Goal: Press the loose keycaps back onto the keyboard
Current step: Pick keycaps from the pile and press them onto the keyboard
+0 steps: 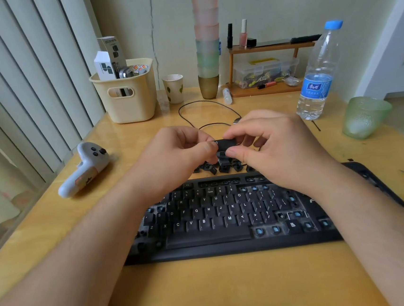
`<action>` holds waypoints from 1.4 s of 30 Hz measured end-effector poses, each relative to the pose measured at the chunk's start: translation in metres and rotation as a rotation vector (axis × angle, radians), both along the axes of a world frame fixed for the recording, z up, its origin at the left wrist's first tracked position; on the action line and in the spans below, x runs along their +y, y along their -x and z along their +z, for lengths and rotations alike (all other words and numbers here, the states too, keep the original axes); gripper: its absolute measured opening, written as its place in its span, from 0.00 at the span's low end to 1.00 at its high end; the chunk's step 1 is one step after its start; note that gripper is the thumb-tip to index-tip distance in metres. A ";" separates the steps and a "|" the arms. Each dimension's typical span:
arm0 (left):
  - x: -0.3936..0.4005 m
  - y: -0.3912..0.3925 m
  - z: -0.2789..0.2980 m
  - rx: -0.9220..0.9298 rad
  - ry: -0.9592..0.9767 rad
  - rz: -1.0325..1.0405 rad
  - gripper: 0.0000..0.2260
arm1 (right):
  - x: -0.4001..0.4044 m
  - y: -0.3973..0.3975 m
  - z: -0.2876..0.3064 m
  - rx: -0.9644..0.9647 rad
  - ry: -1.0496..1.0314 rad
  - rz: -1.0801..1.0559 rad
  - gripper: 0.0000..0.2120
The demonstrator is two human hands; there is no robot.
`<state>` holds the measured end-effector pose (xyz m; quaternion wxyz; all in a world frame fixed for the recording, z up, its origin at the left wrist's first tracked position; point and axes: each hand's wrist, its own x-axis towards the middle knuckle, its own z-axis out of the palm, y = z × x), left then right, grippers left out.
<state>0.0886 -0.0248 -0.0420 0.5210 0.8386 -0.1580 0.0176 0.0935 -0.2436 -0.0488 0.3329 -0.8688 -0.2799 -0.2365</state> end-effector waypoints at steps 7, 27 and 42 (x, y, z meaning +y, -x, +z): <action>-0.019 0.012 -0.005 0.027 0.068 -0.150 0.08 | -0.024 0.015 0.040 -0.043 0.345 0.019 0.08; -0.142 0.077 -0.018 -0.483 -0.676 -0.256 0.13 | -0.183 0.101 -0.001 0.469 0.396 -0.200 0.05; -0.182 0.095 -0.056 -0.548 -0.685 0.157 0.11 | -0.172 0.087 0.006 0.507 0.540 -0.175 0.05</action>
